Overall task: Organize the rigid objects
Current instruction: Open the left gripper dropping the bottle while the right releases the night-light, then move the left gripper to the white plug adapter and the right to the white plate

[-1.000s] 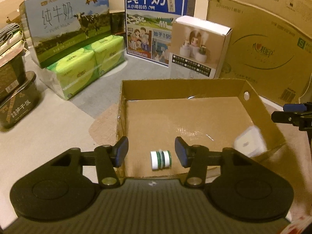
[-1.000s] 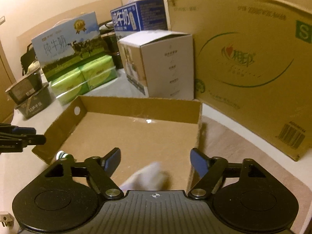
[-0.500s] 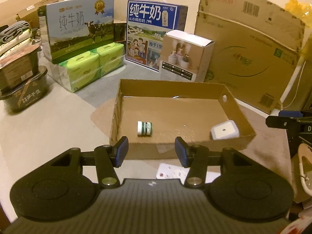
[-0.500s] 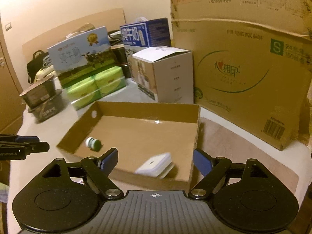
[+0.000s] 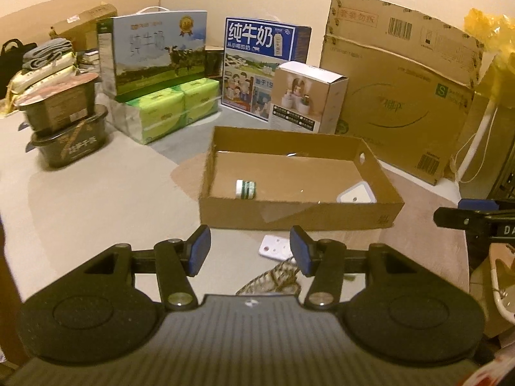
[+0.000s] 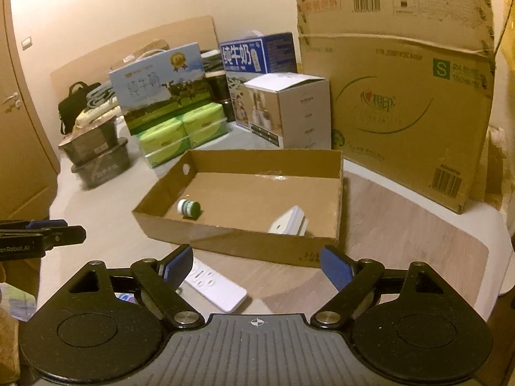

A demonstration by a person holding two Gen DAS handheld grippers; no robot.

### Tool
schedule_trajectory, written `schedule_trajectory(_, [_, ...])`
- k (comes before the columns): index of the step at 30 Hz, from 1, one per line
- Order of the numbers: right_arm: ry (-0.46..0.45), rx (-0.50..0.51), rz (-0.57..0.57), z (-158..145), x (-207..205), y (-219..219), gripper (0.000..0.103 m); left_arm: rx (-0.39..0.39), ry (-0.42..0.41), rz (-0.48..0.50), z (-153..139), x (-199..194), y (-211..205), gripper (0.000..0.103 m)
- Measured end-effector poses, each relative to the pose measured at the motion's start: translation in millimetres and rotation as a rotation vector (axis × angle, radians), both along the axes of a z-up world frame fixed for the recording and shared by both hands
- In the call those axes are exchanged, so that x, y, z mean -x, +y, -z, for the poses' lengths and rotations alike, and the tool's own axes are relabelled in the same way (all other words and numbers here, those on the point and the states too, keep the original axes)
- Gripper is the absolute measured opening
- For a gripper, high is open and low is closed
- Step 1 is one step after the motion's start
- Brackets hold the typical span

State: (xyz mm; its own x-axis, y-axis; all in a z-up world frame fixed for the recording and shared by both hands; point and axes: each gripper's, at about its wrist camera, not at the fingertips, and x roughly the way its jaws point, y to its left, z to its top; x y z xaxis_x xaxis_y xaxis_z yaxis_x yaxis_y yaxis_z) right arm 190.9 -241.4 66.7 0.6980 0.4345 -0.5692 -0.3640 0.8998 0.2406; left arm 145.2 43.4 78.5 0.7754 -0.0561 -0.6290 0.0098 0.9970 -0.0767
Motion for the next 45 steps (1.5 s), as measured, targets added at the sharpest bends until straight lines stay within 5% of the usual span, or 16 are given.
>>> schedule_trajectory(12, [-0.005, -0.049, 0.009, 17, 54, 21, 0.087, -0.027, -0.023, -0.077, 16, 53, 15, 0.064])
schedule_trajectory(23, [-0.035, -0.060, 0.017, 36, 97, 43, 0.099, -0.065, -0.022, -0.088, 50, 86, 30, 0.091])
schedule_trajectory(33, [-0.004, -0.036, 0.021, 61, 110, 59, 0.099, -0.085, -0.001, -0.110, 82, 98, 54, 0.092])
schedule_trajectory(45, [0.028, 0.014, -0.011, 84, 115, 82, 0.099, -0.016, 0.053, -0.163, 108, 88, 72, 0.086])
